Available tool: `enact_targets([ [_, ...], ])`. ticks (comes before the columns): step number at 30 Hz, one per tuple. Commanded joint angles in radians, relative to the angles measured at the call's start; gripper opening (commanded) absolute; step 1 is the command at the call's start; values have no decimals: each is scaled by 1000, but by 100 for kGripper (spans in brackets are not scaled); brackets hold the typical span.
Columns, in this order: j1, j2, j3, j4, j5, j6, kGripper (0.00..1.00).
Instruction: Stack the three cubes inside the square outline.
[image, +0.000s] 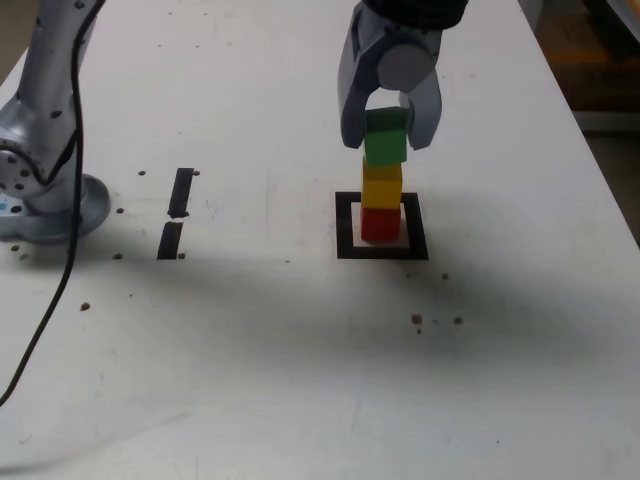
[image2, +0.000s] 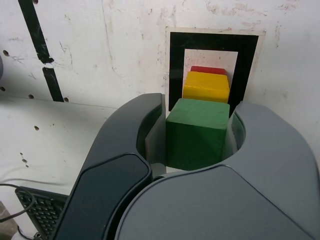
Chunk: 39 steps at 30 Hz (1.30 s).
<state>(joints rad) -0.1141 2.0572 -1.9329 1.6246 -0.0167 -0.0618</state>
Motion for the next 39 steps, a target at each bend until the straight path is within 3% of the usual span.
enact_targets([
  [1, 6, 8, 10, 12, -1, 6, 10],
  [10, 10, 28, 3, 12, -25, 13, 12],
  [17, 9, 34, -4, 12, -13, 17, 20],
  [20, 10, 36, -4, 12, -12, 21, 35],
  [25, 10, 36, 3, 12, -11, 24, 83],
  [27, 10, 35, 5, 12, -10, 25, 95],
  [29, 10, 34, 5, 12, -7, 25, 99],
  [34, 9, 19, 1, 12, -2, 22, 100],
  [39, -4, -72, 4, 12, 17, 18, 100],
])
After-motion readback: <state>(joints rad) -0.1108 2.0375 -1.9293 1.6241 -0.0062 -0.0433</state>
